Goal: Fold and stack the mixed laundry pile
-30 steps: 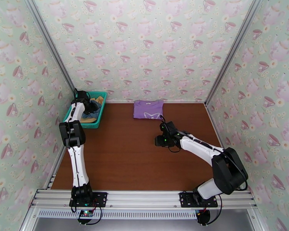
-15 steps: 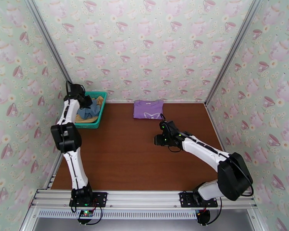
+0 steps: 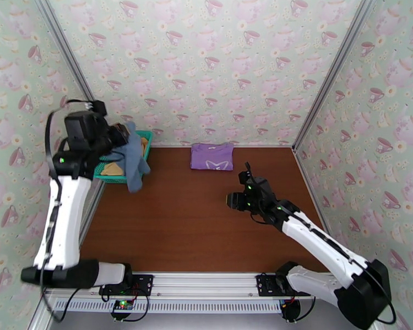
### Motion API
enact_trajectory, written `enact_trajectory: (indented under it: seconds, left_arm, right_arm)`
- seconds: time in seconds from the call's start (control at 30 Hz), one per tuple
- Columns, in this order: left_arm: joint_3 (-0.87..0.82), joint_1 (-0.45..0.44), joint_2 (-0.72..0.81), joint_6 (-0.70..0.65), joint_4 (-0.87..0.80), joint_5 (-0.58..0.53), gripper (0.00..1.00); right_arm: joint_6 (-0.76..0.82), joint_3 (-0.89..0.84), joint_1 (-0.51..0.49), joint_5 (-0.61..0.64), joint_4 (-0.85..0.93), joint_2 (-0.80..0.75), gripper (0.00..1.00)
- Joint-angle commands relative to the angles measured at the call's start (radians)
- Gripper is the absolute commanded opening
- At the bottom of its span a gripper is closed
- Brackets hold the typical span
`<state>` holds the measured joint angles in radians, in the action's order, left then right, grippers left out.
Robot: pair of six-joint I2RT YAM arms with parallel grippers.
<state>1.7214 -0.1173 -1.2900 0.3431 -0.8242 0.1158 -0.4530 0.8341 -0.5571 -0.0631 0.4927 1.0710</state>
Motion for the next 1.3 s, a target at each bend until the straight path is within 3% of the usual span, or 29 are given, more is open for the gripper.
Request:
enact_trajectory:
  seconds: [0.0, 0.13, 0.27, 0.47, 0.6, 0.63, 0.67, 0.73, 0.83, 0.93, 1.1, 1.27]
  left_arm:
    - [-0.174, -0.115, 0.057, 0.055, -0.014, -0.063, 0.00]
    - [-0.441, -0.303, 0.084, 0.113, 0.137, -0.108, 0.00]
    - [-0.600, -0.481, -0.068, 0.167, 0.313, -0.128, 0.00]
    - [-0.476, -0.691, -0.427, 0.190, 0.386, -0.167, 0.00]
    - [-0.340, -0.772, -0.601, 0.192, 0.371, -0.147, 0.00]
    - [-0.307, -0.788, -0.642, 0.189, 0.355, -0.140, 0.10]
    - [-0.282, -0.800, -0.672, 0.188, 0.342, -0.138, 0.34]
    - [-0.258, -0.812, -0.700, 0.183, 0.326, -0.143, 0.67]
    - [-0.256, -0.814, -0.668, 0.172, 0.302, -0.169, 0.89]
    - [-0.234, -0.811, -0.576, 0.137, 0.224, -0.214, 1.00]
    - [-0.164, -0.806, -0.366, 0.096, 0.024, -0.308, 1.00]
    - [-0.245, -0.673, -0.166, 0.191, -0.193, -0.316, 0.99]
  right_arm:
    - [-0.006, -0.057, -0.006, 0.019, 0.027, -0.039, 0.55]
    - [0.000, -0.094, -0.006, 0.027, 0.033, -0.060, 0.55]
    - [0.000, -0.118, -0.007, 0.038, 0.036, -0.065, 0.55]
    - [0.006, -0.115, -0.005, 0.089, 0.077, -0.059, 0.55]
    - [0.000, -0.082, 0.000, 0.163, 0.157, -0.055, 0.57]
    - [-0.001, -0.071, 0.003, 0.182, 0.179, -0.055, 0.58]
    - [0.000, -0.058, 0.008, 0.199, 0.204, -0.056, 0.59]
    - [0.006, -0.031, 0.014, 0.229, 0.249, -0.061, 0.61]
    - [0.025, 0.019, 0.029, 0.258, 0.319, -0.062, 0.62]
    - [0.050, 0.076, 0.034, 0.272, 0.376, -0.064, 0.63]
    - [0.081, 0.167, 0.031, 0.166, 0.403, -0.006, 0.63]
    - [0.090, 0.220, -0.055, 0.103, 0.345, 0.108, 0.63]
